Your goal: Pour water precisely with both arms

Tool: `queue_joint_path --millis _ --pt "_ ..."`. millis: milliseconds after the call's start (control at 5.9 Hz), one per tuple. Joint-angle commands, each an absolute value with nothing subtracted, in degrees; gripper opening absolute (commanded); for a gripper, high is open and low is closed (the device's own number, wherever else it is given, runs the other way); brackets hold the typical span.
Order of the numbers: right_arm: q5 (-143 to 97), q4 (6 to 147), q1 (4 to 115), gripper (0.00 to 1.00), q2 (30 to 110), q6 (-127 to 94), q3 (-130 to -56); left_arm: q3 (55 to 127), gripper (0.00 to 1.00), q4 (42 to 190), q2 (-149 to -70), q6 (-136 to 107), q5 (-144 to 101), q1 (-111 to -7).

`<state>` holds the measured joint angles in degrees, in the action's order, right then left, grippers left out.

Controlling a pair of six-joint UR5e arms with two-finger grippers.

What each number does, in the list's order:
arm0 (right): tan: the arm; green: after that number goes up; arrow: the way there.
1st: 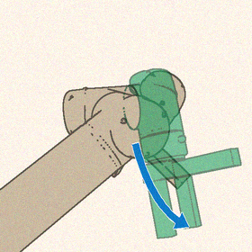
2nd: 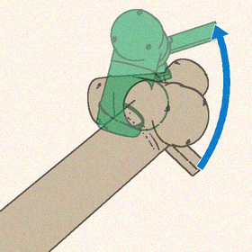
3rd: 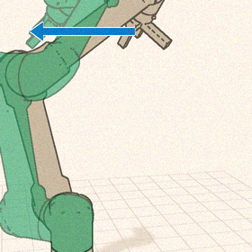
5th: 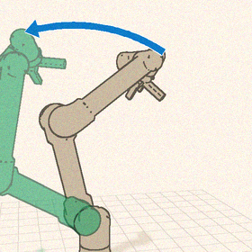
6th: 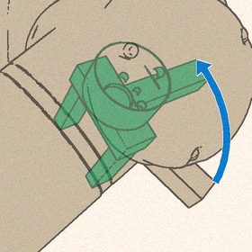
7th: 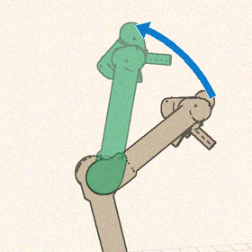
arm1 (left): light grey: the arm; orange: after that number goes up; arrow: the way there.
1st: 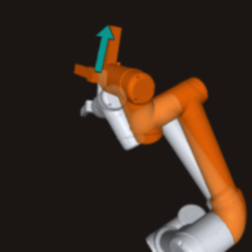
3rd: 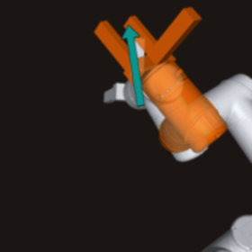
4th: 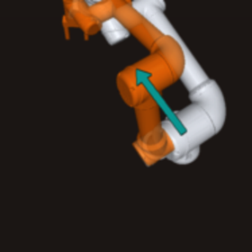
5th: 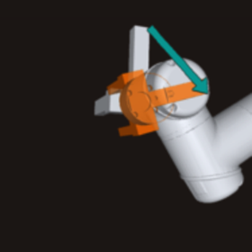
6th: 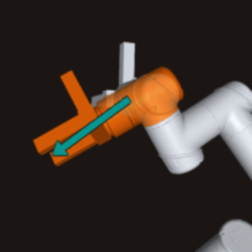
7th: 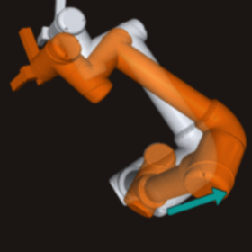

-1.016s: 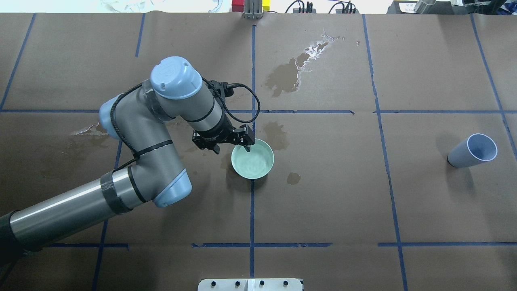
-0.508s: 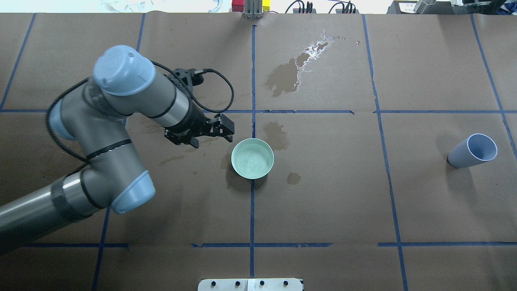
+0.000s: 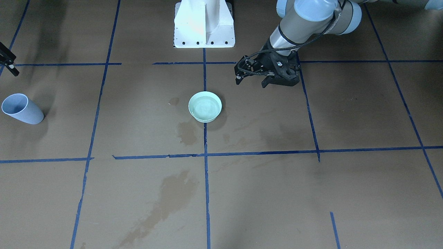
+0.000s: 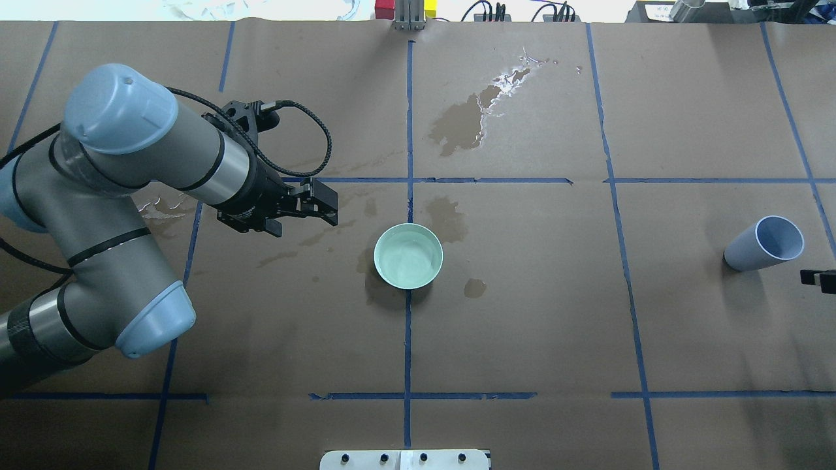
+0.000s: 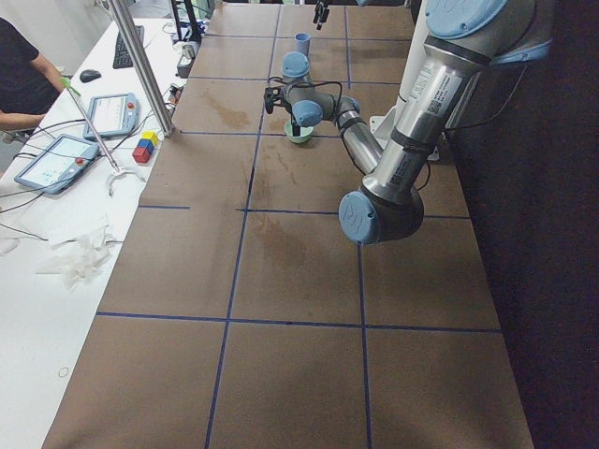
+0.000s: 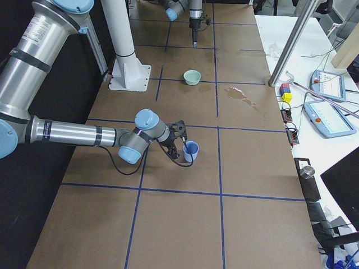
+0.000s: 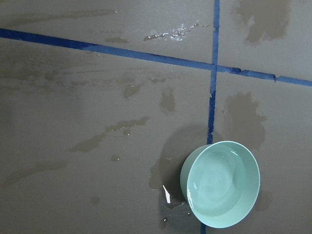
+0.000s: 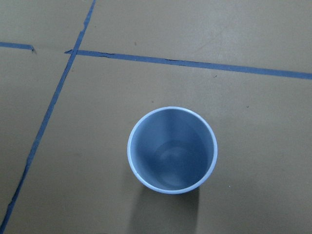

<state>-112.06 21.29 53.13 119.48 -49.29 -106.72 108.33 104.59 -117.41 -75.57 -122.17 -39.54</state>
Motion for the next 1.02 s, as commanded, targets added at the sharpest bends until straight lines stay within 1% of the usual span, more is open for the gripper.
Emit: queue_joint_path --millis 0,169,339,508,677,847 --pt "-98.3 14.6 42.1 0.97 121.8 -61.8 -105.0 109.8 1.0 102.8 -117.0 -75.6 -119.4 -39.6" --pt "-87.0 11.9 34.9 1.0 122.0 -62.5 -103.1 110.2 1.0 102.7 -117.0 -75.6 -119.1 -39.6" --pt "-76.4 11.4 29.4 1.0 122.0 -63.0 -101.8 110.2 1.0 102.7 -117.0 -75.6 -119.0 -39.6" --pt "-65.1 11.3 21.2 1.0 121.9 -66.9 -100.4 110.7 1.0 102.7 -117.0 -75.7 -119.0 -39.6" --pt "-48.6 11.4 11.9 1.0 121.6 -71.9 -98.4 111.1 1.0 102.0 -116.9 -75.7 -118.7 -39.6" --pt "-39.4 11.3 8.3 1.0 121.3 -72.4 -96.1 111.4 1.0 101.4 -116.8 -75.7 -117.4 -39.3"
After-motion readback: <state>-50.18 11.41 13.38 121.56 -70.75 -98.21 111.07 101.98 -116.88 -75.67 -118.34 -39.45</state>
